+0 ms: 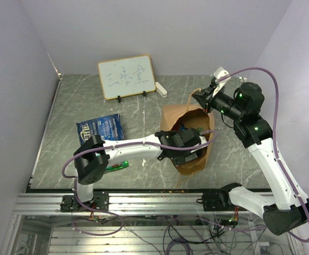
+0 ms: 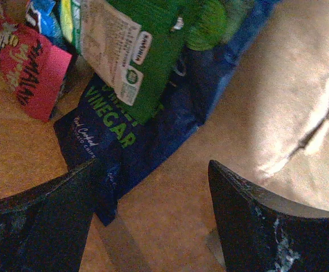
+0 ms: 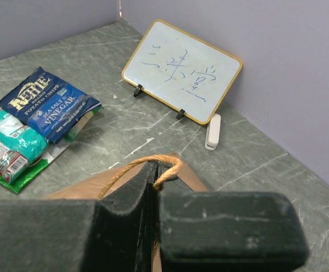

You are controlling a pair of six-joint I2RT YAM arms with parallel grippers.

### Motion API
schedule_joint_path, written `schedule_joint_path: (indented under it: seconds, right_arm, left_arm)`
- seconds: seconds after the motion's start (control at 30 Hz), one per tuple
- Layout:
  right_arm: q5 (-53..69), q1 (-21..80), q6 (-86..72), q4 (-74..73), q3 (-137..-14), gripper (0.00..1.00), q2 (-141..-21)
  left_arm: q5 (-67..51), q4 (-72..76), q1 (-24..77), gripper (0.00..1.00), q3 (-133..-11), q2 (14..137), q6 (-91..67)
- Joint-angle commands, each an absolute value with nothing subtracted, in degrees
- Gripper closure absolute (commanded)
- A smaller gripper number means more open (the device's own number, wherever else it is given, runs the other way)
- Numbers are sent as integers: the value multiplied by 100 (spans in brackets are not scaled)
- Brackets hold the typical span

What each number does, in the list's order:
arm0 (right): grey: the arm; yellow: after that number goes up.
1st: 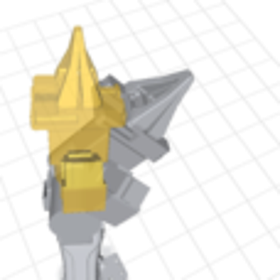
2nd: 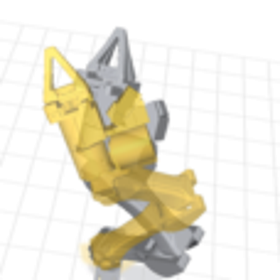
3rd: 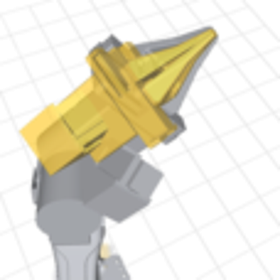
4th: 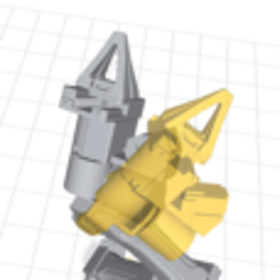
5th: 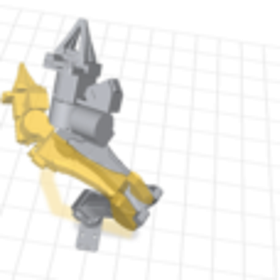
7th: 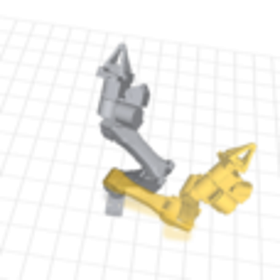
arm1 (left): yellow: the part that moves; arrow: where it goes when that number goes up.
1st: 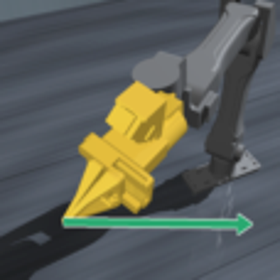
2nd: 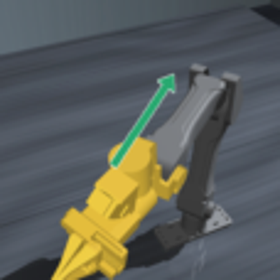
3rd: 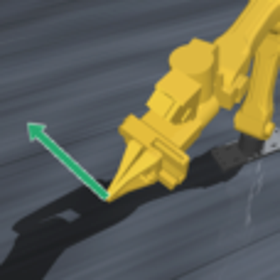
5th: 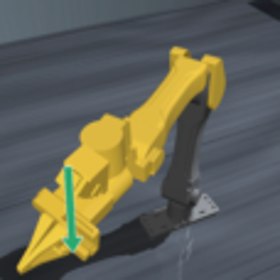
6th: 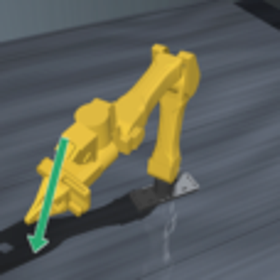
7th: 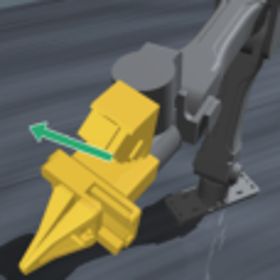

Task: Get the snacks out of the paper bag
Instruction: Take out the snack from the paper bag.

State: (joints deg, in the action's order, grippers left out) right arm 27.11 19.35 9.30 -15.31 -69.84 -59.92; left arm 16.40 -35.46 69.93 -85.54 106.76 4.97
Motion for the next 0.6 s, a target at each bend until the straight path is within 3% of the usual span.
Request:
schedule_joint_path:
  seconds: [0.0, 0.1, 0.17, 0.23, 0.33, 0.53, 0.57]
  right_arm:
    - [2654, 1951, 976, -1367, -6982, 100, -5883]
    - [2678, 1956, 952, -1326, -6926, 100, -5867]
    - [2682, 1958, 930, -1282, -6896, 100, -5856]
    - [2689, 1951, 936, -1283, -6890, 100, -5854]
    - [2687, 1952, 953, -1300, -6914, 100, -5870]
    - [2651, 1955, 952, -1230, -6840, 100, -5885]
    - [2654, 1953, 946, -1208, -6823, 100, -5894]
  left_arm:
    - [2069, -3381, 6878, 13, -8537, 10848, 522]
    - [2158, -3275, 6685, 14, -8637, 11048, 474]
    - [2246, -3276, 6633, 20, -8800, 11230, 499]
    - [2232, -3295, 6632, 32, -8926, 11313, 580]
    - [2222, -3313, 6644, 60, -8974, 11240, 650]
    - [2345, -3579, 6768, 92, -9187, 10736, 633]
    - [2342, -3630, 6818, 93, -9226, 10651, 641]
